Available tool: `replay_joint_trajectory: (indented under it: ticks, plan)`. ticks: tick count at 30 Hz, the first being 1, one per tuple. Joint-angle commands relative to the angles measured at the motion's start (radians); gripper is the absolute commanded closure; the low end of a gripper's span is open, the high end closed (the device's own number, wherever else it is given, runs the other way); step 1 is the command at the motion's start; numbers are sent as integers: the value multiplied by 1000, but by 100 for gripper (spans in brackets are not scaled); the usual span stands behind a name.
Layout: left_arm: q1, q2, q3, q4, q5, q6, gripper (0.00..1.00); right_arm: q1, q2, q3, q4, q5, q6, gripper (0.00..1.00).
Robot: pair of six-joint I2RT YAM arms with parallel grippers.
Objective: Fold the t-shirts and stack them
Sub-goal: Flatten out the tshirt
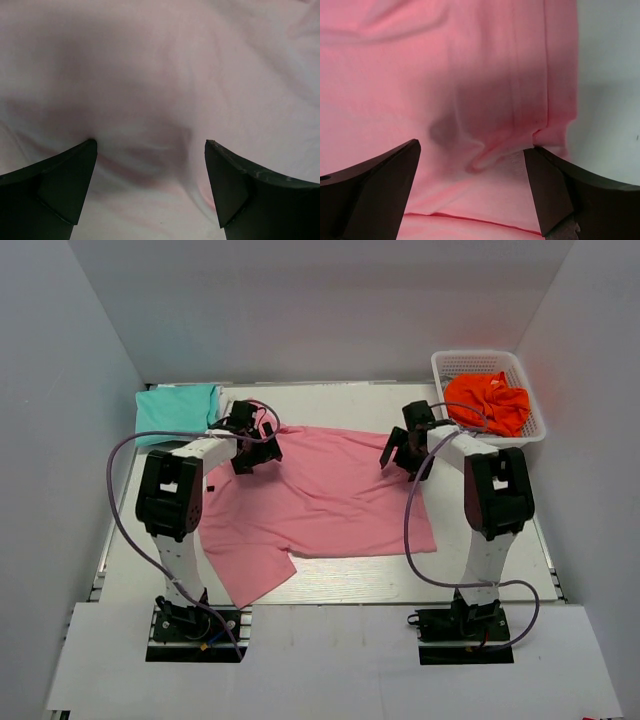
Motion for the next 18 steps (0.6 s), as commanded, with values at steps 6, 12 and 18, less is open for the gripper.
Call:
replay_joint_trajectory:
  ticks: [6,12,18]
  plan:
    - [23,102,85,-60,-118,13,0,-97,175,148,-94,120,69,10]
    - [23,135,143,-34,-41,22,0,-100,146,231,-174,246,57,10]
    - [13,135,186,6,29,32,0,-72,25,171,-133,320,-53,10]
